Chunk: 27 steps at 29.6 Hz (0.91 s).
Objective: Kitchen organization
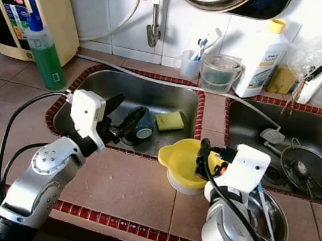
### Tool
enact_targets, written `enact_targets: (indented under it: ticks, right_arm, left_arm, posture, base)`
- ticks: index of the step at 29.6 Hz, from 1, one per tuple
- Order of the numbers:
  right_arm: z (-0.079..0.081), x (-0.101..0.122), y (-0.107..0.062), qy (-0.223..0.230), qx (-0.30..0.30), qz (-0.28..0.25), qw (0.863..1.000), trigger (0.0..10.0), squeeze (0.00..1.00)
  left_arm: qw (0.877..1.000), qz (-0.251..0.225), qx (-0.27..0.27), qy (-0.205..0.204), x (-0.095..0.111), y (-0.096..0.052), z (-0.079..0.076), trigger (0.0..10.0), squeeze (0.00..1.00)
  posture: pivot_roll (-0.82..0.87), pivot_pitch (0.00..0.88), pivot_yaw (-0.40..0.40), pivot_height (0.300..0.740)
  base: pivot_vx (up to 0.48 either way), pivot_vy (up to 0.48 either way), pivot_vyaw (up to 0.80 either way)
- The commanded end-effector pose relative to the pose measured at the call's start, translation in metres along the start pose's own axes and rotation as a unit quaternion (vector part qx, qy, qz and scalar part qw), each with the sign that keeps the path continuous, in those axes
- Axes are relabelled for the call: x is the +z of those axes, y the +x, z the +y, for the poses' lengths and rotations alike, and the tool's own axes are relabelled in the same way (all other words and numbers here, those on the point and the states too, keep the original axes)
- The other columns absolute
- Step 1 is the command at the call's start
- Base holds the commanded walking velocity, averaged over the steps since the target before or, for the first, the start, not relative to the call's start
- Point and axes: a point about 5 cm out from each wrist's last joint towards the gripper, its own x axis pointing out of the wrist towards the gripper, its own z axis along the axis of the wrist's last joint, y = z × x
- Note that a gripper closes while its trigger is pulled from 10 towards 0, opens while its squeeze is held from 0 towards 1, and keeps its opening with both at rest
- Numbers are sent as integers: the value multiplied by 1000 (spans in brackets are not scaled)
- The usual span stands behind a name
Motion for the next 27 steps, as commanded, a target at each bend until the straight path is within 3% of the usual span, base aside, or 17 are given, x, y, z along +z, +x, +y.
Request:
enact_targets:
  ticks: [1, 8, 13, 18, 27]
  right_arm:
    - [4, -14, -4, 32, -6, 32, 999, 10000, 0]
    - [4, -10, -5, 21, -1, 21, 1000, 10000, 0]
    - [6, -5, -5, 10, 8, 11, 1000, 10000, 0]
    - [6, -3, -5, 5, 10, 8, 1000, 10000, 0]
    - [1, -8, -10, -8, 9, 25, 1000, 10000, 0]
  left_arm:
    - [1000, -2, -2, 2, 1, -2, 0, 10000, 0]
    - [1000, 3, -14, 2, 0, -5, -2, 10000, 0]
    - [998, 16, -58, 17, -6, -13, -7, 10000, 0]
    - [996, 44, -69, 39, -17, -28, 2, 10000, 0]
    - [993, 43, -90, 55, -12, -37, 6, 10000, 0]
  posture:
    - [-201, 67, 53, 740]
    - [-198, 69, 52, 740]
    - [-202, 66, 48, 740]
    - [-206, 64, 47, 740]
    - [-210, 62, 44, 740]
  base:
    - [0, 0, 0]
    - [0, 0, 0]
    - [0, 0, 0]
    - [0, 0, 0]
    - [0, 0, 0]
